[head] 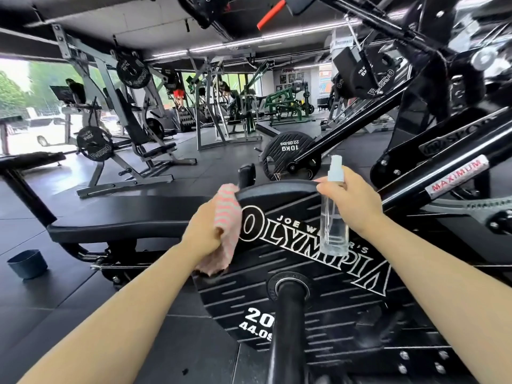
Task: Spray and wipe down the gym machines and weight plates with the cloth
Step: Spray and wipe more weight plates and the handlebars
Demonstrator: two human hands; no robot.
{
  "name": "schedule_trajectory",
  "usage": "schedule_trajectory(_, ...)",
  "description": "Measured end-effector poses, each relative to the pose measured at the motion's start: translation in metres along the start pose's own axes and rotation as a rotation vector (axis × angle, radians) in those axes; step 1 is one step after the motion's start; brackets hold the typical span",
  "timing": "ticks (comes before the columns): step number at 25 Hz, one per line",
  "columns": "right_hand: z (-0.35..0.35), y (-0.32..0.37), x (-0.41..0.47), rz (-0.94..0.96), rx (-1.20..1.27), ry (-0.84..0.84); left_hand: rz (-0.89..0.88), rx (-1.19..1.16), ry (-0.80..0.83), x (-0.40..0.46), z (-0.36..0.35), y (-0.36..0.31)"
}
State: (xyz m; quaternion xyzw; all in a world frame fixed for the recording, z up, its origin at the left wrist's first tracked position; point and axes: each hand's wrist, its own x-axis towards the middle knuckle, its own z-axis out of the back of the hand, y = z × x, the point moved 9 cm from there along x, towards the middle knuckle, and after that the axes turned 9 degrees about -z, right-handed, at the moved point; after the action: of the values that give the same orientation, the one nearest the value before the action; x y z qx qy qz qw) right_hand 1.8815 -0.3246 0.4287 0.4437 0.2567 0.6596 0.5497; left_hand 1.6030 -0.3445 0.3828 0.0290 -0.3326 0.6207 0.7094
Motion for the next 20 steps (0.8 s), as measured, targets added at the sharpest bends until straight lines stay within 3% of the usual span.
schedule_trajectory(4,0.009,-0.018,0.000,-0.014,0.100,-0.051,-0.512,0.416,-0.024,0.030,-0.005,-0.144)
schedule_trajectory(5,0.013,-0.023,-0.001,-0.015,0.127,-0.061,-0.571,0.489,0.002,0.028,-0.011,-0.165)
schedule_trajectory(7,0.020,-0.037,-0.003,-0.017,0.231,-0.076,-0.667,0.676,0.038,0.024,-0.030,-0.167)
schedule_trajectory(10,0.028,-0.055,-0.011,-0.034,0.369,-0.099,-0.931,0.982,-0.032,-0.003,-0.057,-0.158)
schedule_trajectory(14,0.034,-0.072,-0.020,-0.066,0.523,-0.114,-1.133,0.961,0.035,-0.017,-0.079,-0.159)
schedule_trajectory(17,0.040,-0.081,-0.026,-0.124,0.584,-0.139,-1.375,0.994,0.184,-0.029,-0.085,-0.158)
schedule_trajectory(20,0.048,-0.069,-0.027,-0.076,0.354,-0.186,-1.613,1.028,0.367,-0.039,-0.087,-0.151)
